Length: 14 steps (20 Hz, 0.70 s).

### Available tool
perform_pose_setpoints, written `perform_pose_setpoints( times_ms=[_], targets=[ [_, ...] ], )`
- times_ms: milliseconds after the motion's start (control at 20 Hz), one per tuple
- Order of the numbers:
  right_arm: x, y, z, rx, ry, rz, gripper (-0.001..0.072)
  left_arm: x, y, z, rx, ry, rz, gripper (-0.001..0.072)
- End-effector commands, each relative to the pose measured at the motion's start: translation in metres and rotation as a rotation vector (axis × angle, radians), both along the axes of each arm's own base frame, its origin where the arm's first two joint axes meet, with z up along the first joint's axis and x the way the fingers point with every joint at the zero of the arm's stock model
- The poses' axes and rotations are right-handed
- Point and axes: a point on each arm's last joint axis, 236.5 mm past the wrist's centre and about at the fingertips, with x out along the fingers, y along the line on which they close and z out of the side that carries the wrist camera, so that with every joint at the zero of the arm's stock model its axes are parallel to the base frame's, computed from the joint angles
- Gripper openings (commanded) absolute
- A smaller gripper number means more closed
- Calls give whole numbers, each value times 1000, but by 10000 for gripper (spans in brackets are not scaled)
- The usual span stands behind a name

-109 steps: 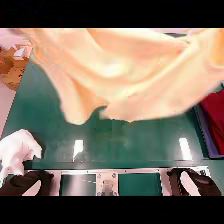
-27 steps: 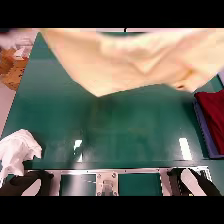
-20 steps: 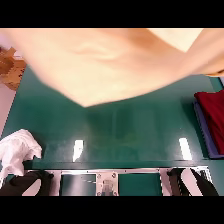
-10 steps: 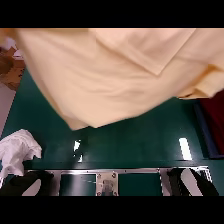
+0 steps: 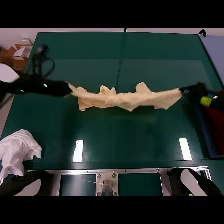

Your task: Fold the shirts.

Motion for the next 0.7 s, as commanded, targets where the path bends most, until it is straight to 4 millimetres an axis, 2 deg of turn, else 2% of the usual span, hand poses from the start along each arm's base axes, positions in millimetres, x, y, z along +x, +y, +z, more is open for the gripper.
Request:
perform_pose_setpoints(
  times_ms=[0,50,150,200,250,300,350,400,450,500,550,600,650],
  targets=[
    [-26,6,-101,28,183,-9,12,-27,-18,-100,-83,241,-13,24],
    [-30,6,-116,37,219,-7,12,-33,-19,-119,-89,288,-11,23],
    [-29,4,-127,50,251,-2,13,-39,-18,-144,-87,358,2,23],
    [-24,1,-120,45,237,6,14,-39,-18,-151,-85,373,7,23],
    [-18,-1,-105,39,210,27,53,-37,-17,-154,-82,371,15,23],
    [-11,-4,-86,28,181,61,178,-34,-16,-154,-82,361,25,23],
    [-9,-9,-67,24,178,78,195,-32,-16,-154,-81,356,30,24],
    [-9,-18,-49,6,193,83,229,-33,-16,-154,-81,357,29,24],
    [-11,-26,-36,-28,215,82,305,-33,-16,-154,-81,358,27,24],
    [-16,-31,-24,-65,236,71,314,-33,-16,-154,-82,359,28,24],
    [-18,-25,-13,-68,221,65,354,-33,-16,-154,-81,358,28,24],
    [-20,-9,-7,-69,200,95,412,-33,-16,-154,-81,359,27,24],
    [-24,12,-11,-70,200,143,412,-33,-16,-154,-81,359,27,23]
  ],
)
